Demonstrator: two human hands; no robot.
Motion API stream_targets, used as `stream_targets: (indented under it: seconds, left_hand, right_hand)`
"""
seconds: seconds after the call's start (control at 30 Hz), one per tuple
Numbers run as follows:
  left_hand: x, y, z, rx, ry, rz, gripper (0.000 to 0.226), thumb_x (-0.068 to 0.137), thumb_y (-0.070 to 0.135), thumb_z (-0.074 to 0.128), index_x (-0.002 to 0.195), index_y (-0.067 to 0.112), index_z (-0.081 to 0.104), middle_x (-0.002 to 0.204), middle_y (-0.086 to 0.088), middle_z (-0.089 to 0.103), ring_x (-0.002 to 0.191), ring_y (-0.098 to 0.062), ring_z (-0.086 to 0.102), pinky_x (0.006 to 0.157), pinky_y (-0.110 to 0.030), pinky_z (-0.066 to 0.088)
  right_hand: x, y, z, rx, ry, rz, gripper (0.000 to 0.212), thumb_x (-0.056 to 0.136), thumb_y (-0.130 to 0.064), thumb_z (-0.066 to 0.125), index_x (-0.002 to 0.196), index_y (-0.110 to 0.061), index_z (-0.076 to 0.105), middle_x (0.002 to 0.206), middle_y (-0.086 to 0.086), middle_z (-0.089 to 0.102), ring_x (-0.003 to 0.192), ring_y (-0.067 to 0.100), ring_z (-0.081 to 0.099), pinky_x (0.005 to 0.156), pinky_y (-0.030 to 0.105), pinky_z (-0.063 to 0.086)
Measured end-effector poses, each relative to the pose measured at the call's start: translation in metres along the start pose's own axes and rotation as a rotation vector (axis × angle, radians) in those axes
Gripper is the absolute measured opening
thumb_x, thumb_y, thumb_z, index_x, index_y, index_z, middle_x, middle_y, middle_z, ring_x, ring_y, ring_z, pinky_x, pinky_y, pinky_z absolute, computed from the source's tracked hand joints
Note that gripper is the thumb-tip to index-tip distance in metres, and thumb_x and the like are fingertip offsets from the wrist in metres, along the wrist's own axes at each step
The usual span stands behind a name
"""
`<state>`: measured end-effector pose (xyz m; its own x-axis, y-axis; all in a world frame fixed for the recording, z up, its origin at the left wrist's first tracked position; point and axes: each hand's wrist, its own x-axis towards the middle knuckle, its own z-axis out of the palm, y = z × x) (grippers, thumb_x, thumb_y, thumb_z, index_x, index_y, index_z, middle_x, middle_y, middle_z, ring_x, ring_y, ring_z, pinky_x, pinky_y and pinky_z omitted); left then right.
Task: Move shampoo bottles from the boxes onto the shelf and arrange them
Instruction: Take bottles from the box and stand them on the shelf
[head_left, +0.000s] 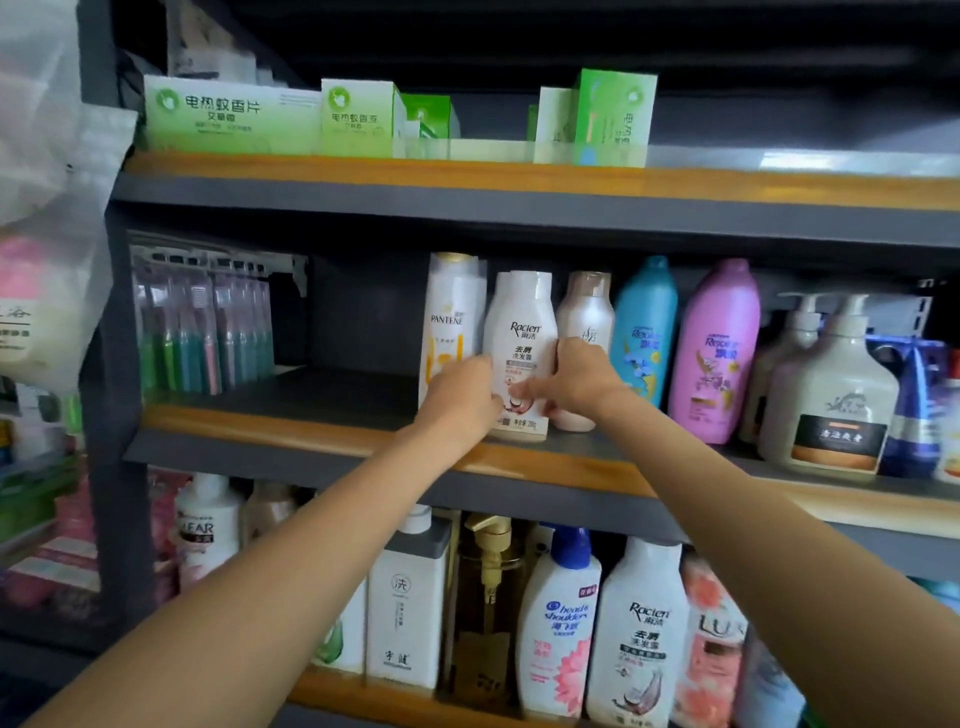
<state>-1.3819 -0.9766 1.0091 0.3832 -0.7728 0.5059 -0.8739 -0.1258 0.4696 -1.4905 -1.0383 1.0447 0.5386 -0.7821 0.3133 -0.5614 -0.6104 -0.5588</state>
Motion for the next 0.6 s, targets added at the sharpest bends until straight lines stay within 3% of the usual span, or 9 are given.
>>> stream_targets:
  seconds: [0.07,0.2,0.37,0.47,0.53,0.6]
  left_hand:
    - [-0.001,-0.003,-0.007,0.066,0.013,-0.006,0.02,0.091,0.011,0.051,0.109,0.007,0.059,0.113,-0.012,0.062,0.105,-0.026,0.058,0.09,-0.037,0.05]
    - [-0.01,-0.005,-0.015,0.096,0.026,-0.007,0.025,0.093,0.013,0.05,0.117,0.008,0.057,0.12,-0.012,0.058,0.113,-0.027,0.054,0.092,-0.035,0.047]
    - [-0.023,0.001,-0.017,-0.013,0.2,0.042,0.029,0.093,0.013,0.048,0.121,0.013,0.057,0.122,-0.007,0.061,0.114,-0.022,0.057,0.098,-0.037,0.047]
    - [-0.055,0.018,-0.007,-0.067,0.272,0.24,0.024,0.093,0.012,0.044,0.11,0.014,0.062,0.108,0.0,0.067,0.101,-0.014,0.061,0.09,-0.026,0.047]
    - [-0.089,0.029,0.01,-0.117,0.217,0.365,0.023,0.091,0.009,0.044,0.103,0.01,0.064,0.101,-0.001,0.069,0.092,-0.016,0.063,0.082,-0.03,0.049]
    - [-0.124,0.03,0.037,-0.157,0.13,0.412,0.024,0.086,0.009,0.045,0.097,0.009,0.065,0.094,-0.002,0.07,0.084,-0.019,0.064,0.075,-0.034,0.05]
  right_hand:
    - [0.003,-0.002,0.004,0.01,-0.034,-0.007,0.021,0.083,-0.021,0.069,0.077,-0.007,0.055,0.091,0.013,0.071,0.069,0.024,0.066,0.084,0.035,0.055]
    - [0.005,-0.003,0.011,0.042,-0.03,-0.008,0.032,0.085,-0.023,0.067,0.103,0.003,0.063,0.096,0.015,0.073,0.076,0.025,0.07,0.088,0.035,0.054]
    - [0.003,-0.004,0.019,-0.066,-0.033,-0.014,0.023,0.086,-0.025,0.066,0.077,-0.005,0.058,0.094,0.014,0.072,0.087,0.027,0.07,0.083,0.034,0.055]
    - [-0.01,-0.001,0.001,-0.313,0.209,-0.168,0.019,0.089,-0.02,0.059,0.087,-0.001,0.057,0.095,0.016,0.064,0.092,0.029,0.062,0.07,0.03,0.044]
    - [-0.039,0.007,-0.012,-0.282,0.396,-0.31,0.02,0.086,-0.018,0.052,0.097,-0.003,0.059,0.097,0.016,0.065,0.091,0.032,0.063,0.075,0.034,0.049]
    - [-0.087,0.026,-0.012,-0.264,0.431,-0.414,0.023,0.083,-0.021,0.045,0.095,-0.008,0.06,0.088,0.013,0.068,0.081,0.029,0.064,0.077,0.038,0.051]
